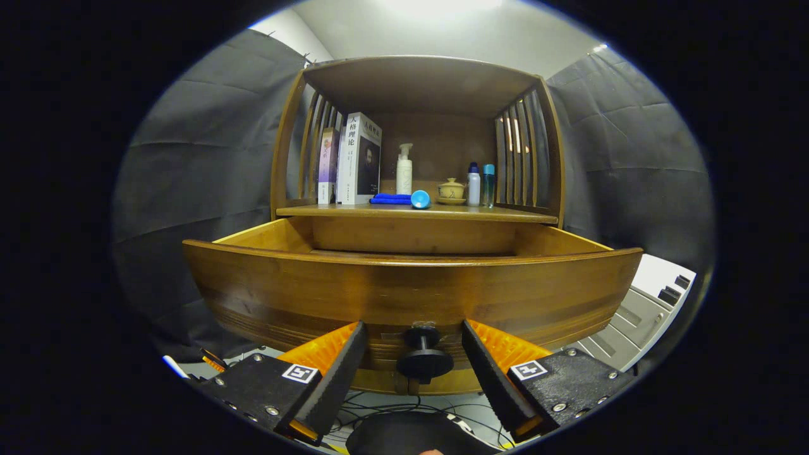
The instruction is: Pull open the drawer, take out the items inside it, and place them on the countertop above the cabinet.
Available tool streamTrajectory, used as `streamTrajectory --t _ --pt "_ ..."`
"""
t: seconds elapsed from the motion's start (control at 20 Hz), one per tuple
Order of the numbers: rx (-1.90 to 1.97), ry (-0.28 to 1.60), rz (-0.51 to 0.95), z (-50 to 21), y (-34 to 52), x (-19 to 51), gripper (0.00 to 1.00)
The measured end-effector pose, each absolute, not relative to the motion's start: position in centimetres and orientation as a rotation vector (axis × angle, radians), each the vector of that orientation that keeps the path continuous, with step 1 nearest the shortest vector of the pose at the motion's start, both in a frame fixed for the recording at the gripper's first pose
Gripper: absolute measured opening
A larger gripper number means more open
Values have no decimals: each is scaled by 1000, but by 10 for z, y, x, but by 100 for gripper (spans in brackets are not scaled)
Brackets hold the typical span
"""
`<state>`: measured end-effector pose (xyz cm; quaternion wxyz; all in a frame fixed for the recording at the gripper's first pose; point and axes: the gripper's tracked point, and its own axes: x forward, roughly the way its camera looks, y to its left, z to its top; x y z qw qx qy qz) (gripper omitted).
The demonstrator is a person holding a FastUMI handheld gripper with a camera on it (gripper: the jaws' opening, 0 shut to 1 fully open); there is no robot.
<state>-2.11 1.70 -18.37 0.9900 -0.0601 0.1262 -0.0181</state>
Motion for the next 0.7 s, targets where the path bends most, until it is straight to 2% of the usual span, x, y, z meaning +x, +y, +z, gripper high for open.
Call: streamTrajectory --t 0.7 --pt "-115 230 -50 -180 26 51 95"
